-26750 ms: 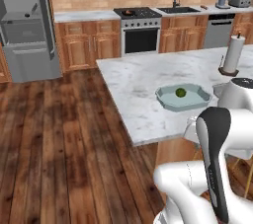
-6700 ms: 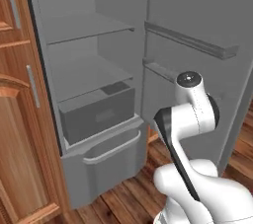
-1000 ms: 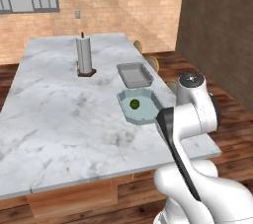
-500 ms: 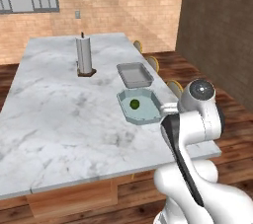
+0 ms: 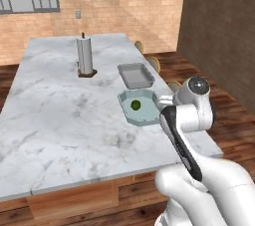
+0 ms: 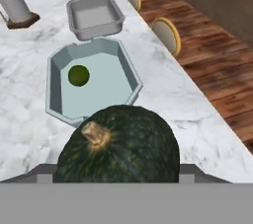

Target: Place the cold items (lime and squash) from the fridge in one tupperware on the dining counter. Place the warm items (hot dog and kebab skewer) in the stove area in another tupperware.

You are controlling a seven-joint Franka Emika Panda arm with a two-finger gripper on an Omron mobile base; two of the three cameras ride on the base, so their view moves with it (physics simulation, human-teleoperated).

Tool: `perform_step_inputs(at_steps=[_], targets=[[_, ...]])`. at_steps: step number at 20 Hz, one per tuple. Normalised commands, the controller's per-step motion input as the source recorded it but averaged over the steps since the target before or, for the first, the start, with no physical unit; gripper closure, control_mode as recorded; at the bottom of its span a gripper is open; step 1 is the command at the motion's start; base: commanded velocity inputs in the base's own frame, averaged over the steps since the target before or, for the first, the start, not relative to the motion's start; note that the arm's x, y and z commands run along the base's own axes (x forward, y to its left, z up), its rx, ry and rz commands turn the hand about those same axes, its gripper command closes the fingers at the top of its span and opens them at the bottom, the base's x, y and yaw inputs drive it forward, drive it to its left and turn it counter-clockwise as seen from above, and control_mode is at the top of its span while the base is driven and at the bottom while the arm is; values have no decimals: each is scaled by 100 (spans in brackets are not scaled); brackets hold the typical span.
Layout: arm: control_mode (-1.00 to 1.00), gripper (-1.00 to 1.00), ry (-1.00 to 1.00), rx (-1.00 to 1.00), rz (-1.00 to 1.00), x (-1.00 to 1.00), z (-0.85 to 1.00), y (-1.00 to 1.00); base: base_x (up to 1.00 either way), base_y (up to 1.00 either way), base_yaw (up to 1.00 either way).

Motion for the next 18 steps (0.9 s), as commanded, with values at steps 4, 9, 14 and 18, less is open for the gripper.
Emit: perform_step_inputs(at_steps=[4, 9, 14, 18], targets=[[-100, 100, 36, 11, 0, 91, 14, 0, 0, 0, 0], [-100, 100, 22, 7, 0, 79, 0, 0, 0, 0, 0], [-100, 100, 15, 0, 0, 80, -22, 0, 0, 0, 0], [-100, 100, 6, 0, 0, 70, -57, 0, 0, 0, 0]])
